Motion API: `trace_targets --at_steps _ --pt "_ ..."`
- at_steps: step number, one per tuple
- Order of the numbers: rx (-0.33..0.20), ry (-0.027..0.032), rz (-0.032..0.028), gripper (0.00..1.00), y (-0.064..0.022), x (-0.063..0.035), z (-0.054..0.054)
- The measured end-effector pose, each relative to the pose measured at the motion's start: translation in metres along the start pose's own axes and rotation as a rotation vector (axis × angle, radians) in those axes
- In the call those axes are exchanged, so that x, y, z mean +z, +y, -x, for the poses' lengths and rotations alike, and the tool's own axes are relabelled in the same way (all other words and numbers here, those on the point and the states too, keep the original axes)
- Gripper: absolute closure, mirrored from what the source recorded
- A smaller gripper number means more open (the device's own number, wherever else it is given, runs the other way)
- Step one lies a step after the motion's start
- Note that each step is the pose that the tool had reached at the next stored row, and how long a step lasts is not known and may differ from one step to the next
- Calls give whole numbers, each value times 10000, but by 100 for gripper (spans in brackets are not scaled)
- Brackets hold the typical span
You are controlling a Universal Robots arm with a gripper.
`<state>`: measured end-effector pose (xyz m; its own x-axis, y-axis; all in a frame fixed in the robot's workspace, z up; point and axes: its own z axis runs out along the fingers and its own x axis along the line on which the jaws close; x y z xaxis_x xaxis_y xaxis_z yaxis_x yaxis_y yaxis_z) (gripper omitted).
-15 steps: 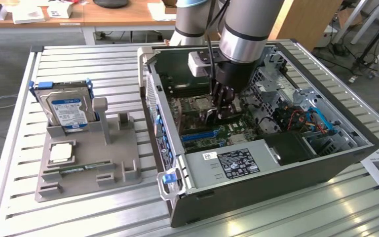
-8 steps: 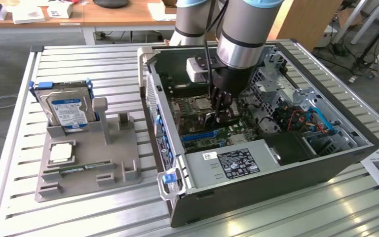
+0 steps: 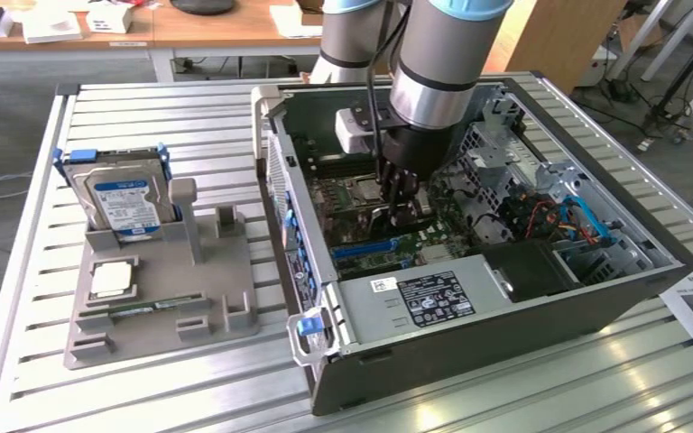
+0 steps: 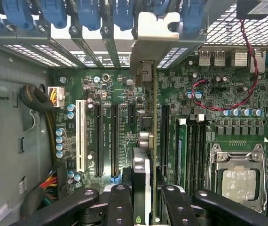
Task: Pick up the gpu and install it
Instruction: 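Insert the gpu into the slot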
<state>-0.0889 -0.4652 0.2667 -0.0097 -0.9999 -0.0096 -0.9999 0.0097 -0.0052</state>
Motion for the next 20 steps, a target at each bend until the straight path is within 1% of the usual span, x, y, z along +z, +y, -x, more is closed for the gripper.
trace_targets --at_steps 2,4,6,11,15,20 --pt "1 6 -3 72 1 6 15" --pt "1 24 -3 72 1 11 55" --pt "-1 29 -5 72 2 16 55" --pt "-71 76 -5 72 4 39 55" --pt "-214 77 -4 72 4 48 57" --pt "-221 78 -4 72 27 59 62"
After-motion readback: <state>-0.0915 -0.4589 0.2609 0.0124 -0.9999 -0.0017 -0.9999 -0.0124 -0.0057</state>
